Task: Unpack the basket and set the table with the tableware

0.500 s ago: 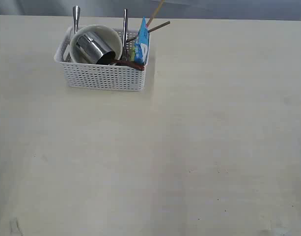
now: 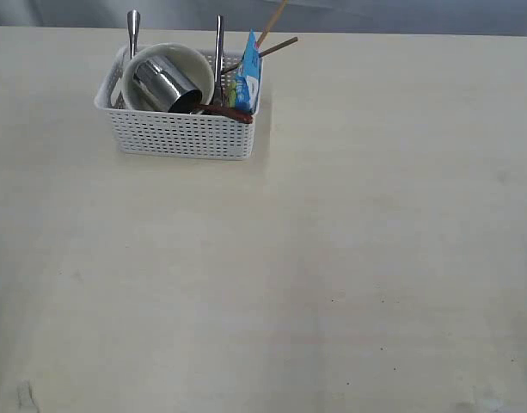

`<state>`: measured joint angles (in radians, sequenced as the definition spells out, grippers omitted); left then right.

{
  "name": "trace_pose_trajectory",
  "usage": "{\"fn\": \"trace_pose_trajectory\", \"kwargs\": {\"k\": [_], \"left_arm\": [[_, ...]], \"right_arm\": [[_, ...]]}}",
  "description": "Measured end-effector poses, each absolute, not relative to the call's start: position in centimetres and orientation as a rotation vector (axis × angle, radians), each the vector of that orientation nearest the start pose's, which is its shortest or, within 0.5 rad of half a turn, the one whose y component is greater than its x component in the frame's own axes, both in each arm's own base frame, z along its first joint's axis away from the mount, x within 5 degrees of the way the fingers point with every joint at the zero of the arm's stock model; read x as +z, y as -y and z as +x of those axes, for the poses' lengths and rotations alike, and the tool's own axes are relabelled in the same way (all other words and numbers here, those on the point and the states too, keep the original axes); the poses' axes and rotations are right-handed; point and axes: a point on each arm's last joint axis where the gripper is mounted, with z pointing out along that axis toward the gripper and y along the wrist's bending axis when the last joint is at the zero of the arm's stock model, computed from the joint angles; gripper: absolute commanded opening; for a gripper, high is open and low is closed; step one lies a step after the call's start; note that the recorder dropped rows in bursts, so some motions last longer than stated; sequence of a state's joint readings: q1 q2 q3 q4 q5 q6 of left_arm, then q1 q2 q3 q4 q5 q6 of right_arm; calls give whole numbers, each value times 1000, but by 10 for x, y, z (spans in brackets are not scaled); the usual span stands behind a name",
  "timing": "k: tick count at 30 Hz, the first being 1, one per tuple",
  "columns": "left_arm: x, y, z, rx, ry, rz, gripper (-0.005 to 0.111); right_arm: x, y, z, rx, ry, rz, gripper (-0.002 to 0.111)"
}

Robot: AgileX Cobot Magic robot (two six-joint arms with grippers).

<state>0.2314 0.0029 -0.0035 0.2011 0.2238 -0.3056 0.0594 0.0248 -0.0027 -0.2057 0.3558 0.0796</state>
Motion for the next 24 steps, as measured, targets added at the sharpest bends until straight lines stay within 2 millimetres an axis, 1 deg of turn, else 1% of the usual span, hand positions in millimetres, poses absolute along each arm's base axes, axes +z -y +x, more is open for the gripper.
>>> {"fn": "trace_pose_trajectory", "kwargs": {"k": [21,24], "left_arm": [[194,-17,53,129,-1673,-322,0],[194,-17,53,129,-1673,-322,0]], "right_arm": [[181,4,55,-118,-1850,-120,0],[187,3,56,-118,-1789,-133,0]]}}
